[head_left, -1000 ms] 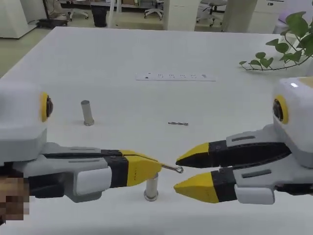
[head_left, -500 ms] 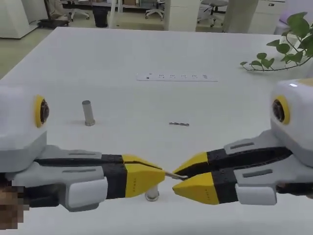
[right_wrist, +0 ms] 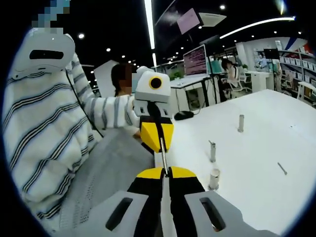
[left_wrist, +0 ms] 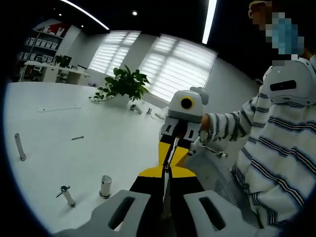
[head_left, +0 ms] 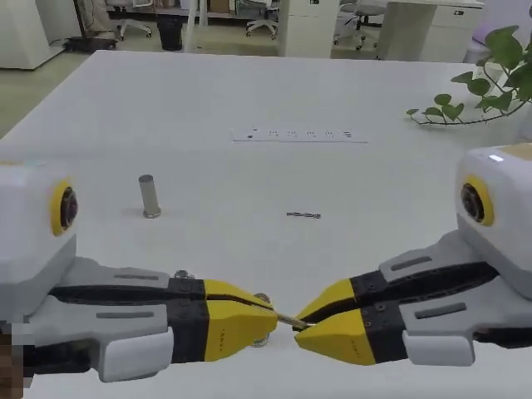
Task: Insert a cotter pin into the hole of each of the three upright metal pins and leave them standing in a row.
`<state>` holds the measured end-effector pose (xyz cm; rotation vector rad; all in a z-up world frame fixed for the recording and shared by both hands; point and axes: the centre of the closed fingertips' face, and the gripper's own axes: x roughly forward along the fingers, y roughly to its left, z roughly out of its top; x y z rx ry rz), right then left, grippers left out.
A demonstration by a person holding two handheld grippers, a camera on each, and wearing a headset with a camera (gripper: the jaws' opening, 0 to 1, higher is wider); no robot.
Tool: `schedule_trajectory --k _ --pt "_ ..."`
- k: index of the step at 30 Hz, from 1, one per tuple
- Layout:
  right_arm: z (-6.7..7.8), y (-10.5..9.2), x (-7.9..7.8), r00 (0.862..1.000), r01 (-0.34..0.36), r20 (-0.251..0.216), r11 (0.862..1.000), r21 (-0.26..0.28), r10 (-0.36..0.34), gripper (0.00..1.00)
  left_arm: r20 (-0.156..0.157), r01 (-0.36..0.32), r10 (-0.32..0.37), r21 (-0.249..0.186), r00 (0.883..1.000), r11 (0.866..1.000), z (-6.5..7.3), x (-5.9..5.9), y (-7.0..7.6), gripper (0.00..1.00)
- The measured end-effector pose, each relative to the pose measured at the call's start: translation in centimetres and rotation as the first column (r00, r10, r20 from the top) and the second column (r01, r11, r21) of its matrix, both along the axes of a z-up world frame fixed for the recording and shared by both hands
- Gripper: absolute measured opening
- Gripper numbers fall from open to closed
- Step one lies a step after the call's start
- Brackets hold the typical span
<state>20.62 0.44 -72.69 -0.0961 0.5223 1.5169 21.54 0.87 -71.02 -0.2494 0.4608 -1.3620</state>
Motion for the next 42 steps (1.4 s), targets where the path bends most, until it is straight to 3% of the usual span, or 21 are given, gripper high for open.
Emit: schedule_trajectory --k 3,6,9,12,16,19,22,27,31,36,42 --pt "0.1 0.0 -0.5 1.000 -0.026 -0.016 1.000 0.002 0.026 0.05 0.009 0.029 -0.029 -0.001 1.000 1.000 0.0 -0.5 0.0 0.00" --pt "0.0 0.0 -1.1 0.998 -0.055 -0.026 0.998 -0.007 0.055 0.05 0.078 0.082 -0.084 0.028 0.993 0.996 -0.3 -1.2 0.0 0.00" --pt "-0.2 0.0 -1.9 0.995 -0.091 -0.035 0.996 -0.020 0.091 0.05 0.063 0.110 -0.113 0.047 0.992 0.993 -0.7 -1.9 0.0 0.00" --pt "-0.3 0.0 -2.2 0.994 -0.105 -0.040 0.994 -0.025 0.104 0.05 0.080 0.122 -0.126 0.051 0.989 0.991 -1.0 -2.4 0.0 0.00" --pt "-0.3 -0.1 -2.5 0.993 -0.111 -0.052 0.994 -0.017 0.110 0.04 0.071 0.132 -0.135 0.044 0.988 0.990 -1.2 -2.8 0.0 0.01" --pt "0.2 -0.2 -2.6 0.992 -0.113 -0.048 0.994 0.009 0.114 0.04 0.092 0.142 -0.145 0.032 0.985 0.989 -1.0 -3.0 0.0 0.01" --pt "0.6 -0.3 -2.4 0.994 -0.102 -0.047 0.994 0.028 0.103 0.04 0.118 0.139 -0.140 0.017 0.983 0.990 -0.6 -2.8 -0.1 0.01" --pt "0.4 -0.4 -2.1 0.995 -0.086 -0.041 0.996 0.018 0.086 0.04 0.122 0.131 -0.133 0.026 0.984 0.991 -0.9 -2.5 -0.3 0.01" --pt "0.3 -0.6 -2.1 0.996 -0.075 -0.056 0.997 0.028 0.077 0.04 0.092 0.129 -0.130 0.010 0.987 0.992 -0.8 -2.5 -0.5 0.01" --pt "0.3 -0.8 -1.9 0.997 -0.061 -0.053 0.998 0.029 0.063 0.04 0.096 0.117 -0.117 0.003 0.988 0.993 -0.8 -2.2 -0.6 0.01" --pt "-0.3 -1.4 -1.0 0.999 -0.020 -0.040 1.000 0.008 0.020 0.04 0.087 0.032 -0.032 -0.004 0.996 0.999 -1.0 -0.4 -0.5 0.07"
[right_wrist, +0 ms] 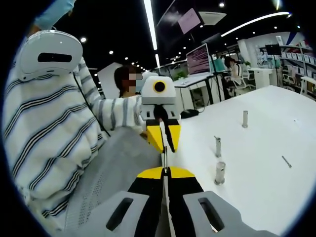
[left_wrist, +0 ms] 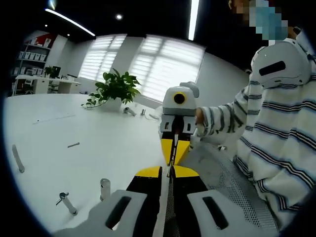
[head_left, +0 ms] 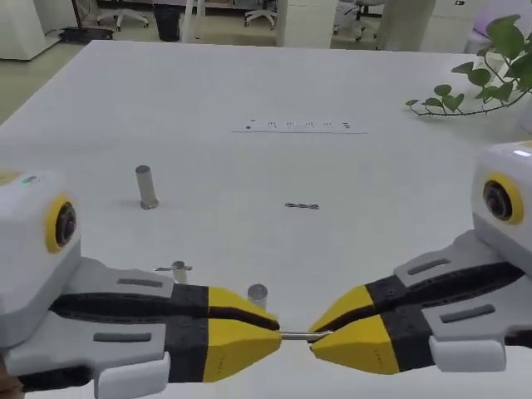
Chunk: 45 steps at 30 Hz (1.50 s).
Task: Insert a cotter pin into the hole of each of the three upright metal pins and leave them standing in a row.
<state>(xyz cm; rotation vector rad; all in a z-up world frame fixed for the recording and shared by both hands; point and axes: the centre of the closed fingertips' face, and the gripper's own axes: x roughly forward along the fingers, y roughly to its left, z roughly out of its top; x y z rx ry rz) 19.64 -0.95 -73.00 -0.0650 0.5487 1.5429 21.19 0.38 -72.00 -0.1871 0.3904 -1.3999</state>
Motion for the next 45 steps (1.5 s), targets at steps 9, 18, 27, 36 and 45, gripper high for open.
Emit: schedule_trajectory --k 9,18,27,36,45 --pt "-0.9 -0.9 1.5 0.996 0.083 0.024 0.996 -0.015 -0.083 0.03 0.054 -0.148 0.146 0.042 0.988 0.988 -1.2 3.1 0.9 0.19" --pt "-2.9 -2.6 4.7 0.964 0.265 0.054 0.962 -0.065 -0.261 0.04 0.101 -0.257 0.244 0.148 0.965 0.955 -4.0 5.5 1.6 0.28" --pt "-4.6 -3.3 6.0 0.943 0.330 0.078 0.939 -0.097 -0.323 0.04 0.137 -0.303 0.275 0.276 0.952 0.912 -7.6 6.7 0.8 0.36" --pt "-5.5 -3.3 6.7 0.930 0.367 0.064 0.924 -0.103 -0.362 0.04 0.147 -0.336 0.302 0.373 0.942 0.865 -10.3 7.3 1.0 0.34" --pt "-6.1 -3.3 7.4 0.927 0.374 0.085 0.919 -0.130 -0.365 0.04 0.174 -0.354 0.308 0.431 0.935 0.830 -11.5 7.7 0.9 0.27"
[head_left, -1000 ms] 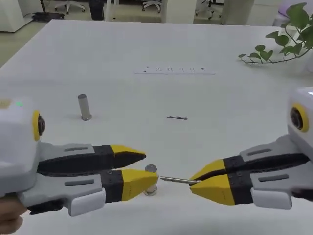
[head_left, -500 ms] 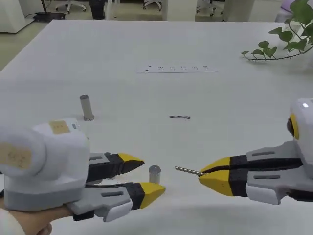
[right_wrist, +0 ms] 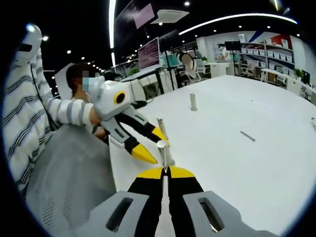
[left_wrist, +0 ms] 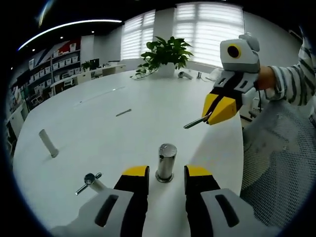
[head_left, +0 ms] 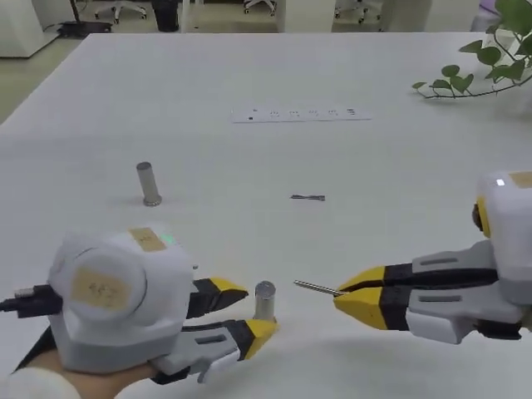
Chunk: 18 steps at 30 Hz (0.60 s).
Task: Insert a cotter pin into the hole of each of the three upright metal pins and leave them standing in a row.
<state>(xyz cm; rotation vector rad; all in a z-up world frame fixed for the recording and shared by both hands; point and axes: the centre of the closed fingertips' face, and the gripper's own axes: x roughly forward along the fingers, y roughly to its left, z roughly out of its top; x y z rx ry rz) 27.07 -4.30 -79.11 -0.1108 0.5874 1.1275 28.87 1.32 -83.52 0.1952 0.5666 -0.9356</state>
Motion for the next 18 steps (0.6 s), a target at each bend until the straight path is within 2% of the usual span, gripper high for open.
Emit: schedule_trajectory --k 8,11,18 --pt "-0.8 0.2 0.1 0.999 -0.034 0.010 0.998 -0.057 0.034 0.04 -0.017 -0.009 0.009 0.009 1.000 1.000 -0.6 0.2 -0.1 0.22" --pt "-1.0 0.3 0.2 0.999 -0.049 0.013 0.996 -0.074 0.050 0.04 -0.037 -0.009 0.009 -0.003 0.999 1.000 -0.8 0.1 -0.2 0.21" --pt "-1.4 0.9 0.3 0.996 -0.085 0.020 0.991 -0.100 0.087 0.04 -0.040 -0.014 0.013 -0.012 0.999 1.000 -0.9 0.3 0.0 0.18"
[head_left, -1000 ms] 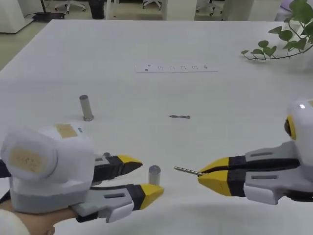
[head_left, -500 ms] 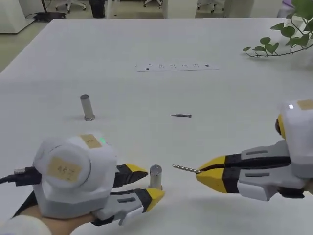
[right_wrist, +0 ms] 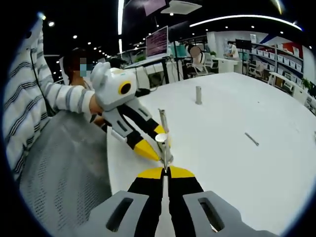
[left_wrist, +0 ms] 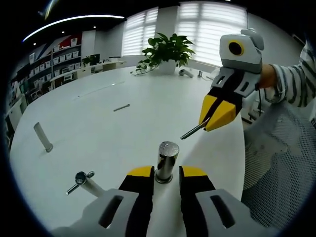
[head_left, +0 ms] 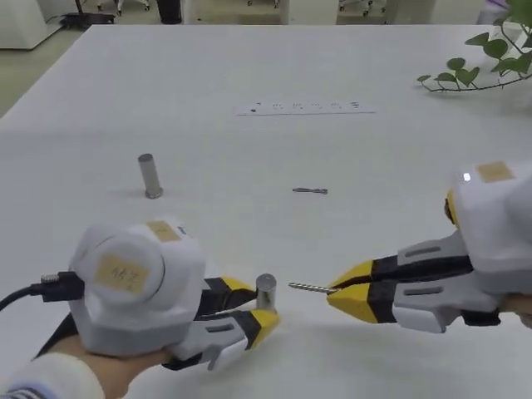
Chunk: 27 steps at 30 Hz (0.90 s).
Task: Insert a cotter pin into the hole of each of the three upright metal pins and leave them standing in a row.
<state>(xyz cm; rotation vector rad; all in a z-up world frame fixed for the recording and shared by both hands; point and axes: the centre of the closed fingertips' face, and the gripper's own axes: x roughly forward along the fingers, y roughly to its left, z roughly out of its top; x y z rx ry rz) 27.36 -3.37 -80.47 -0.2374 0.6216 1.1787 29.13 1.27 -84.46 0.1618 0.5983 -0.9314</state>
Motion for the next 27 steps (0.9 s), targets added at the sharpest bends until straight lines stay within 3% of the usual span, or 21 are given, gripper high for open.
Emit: schedule_trajectory --k 4,7,15,27 --pt "-0.1 0.3 0.1 1.000 -0.016 0.007 1.000 -0.008 0.016 0.04 0.003 -0.004 0.004 0.001 1.000 1.000 -0.1 0.1 0.2 0.12" --pt "-0.2 0.4 0.2 1.000 -0.028 0.012 0.999 -0.017 0.028 0.04 -0.007 -0.009 0.009 -0.010 1.000 1.000 -0.1 0.1 0.2 0.12" --pt "-0.4 0.9 0.3 0.997 -0.069 0.027 0.997 -0.035 0.070 0.04 0.005 0.007 -0.007 -0.006 1.000 1.000 -0.1 0.1 0.3 0.12" --pt "-0.5 1.1 0.3 0.991 -0.110 0.070 0.992 -0.057 0.114 0.03 -0.001 0.004 -0.004 -0.016 1.000 1.000 -0.1 0.0 0.4 0.11"
